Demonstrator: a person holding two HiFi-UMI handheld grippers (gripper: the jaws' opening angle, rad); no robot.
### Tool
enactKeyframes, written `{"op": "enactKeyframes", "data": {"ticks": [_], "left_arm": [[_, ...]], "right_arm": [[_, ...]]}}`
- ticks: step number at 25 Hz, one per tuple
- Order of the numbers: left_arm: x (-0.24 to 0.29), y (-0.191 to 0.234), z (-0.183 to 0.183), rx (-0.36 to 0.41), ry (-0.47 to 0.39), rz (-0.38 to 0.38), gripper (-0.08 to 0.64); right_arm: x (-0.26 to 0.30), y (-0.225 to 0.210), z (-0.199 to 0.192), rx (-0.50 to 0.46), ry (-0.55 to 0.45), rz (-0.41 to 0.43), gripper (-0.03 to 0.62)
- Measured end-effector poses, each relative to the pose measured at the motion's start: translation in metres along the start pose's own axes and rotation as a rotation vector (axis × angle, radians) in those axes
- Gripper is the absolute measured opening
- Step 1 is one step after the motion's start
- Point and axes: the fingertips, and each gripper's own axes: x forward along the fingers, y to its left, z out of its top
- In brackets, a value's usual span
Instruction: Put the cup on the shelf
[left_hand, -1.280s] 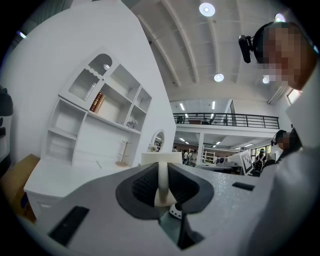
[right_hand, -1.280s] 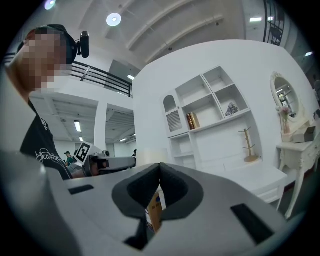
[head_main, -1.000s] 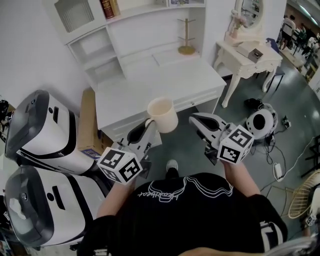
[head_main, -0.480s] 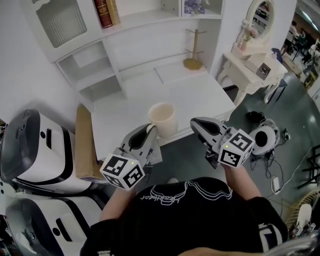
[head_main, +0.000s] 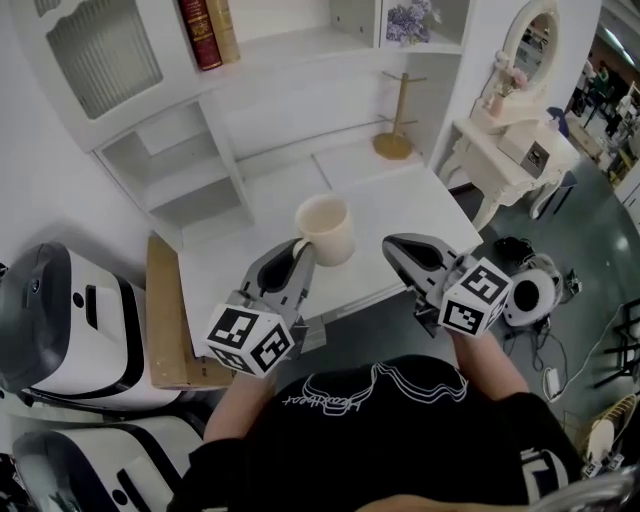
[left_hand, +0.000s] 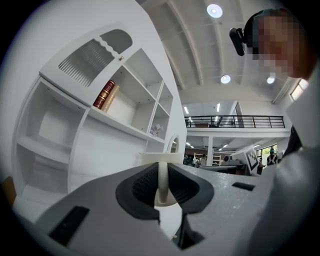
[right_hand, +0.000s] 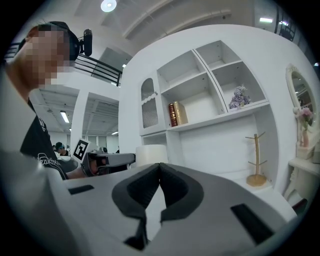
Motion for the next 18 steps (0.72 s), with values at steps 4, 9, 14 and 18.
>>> {"op": "enactKeyframes", "data": {"ticks": [4, 9, 14, 18], "left_arm": [[0.008, 0.008, 0.008, 0.023, -0.002, 0.013, 0.049], [0.024, 0.013, 0.013, 0.038, -0.008, 0.046, 0.049], [0.043, 0.022, 0.021, 0.055, -0.008, 0.1, 0.049], [0.059, 0.033, 0.031, 0.067, -0.01, 0.148, 0.049]], "right_arm": [[0.009, -0.01, 0.003, 0.01, -0.014, 0.009, 0.006], [0.014, -0.028, 0.005, 0.019, -0.029, 0.041, 0.006], [0.029, -0.055, 0.008, 0.038, -0.031, 0.095, 0.006], [0.047, -0.078, 0.017, 0.048, -0.039, 0.146, 0.006]]}}
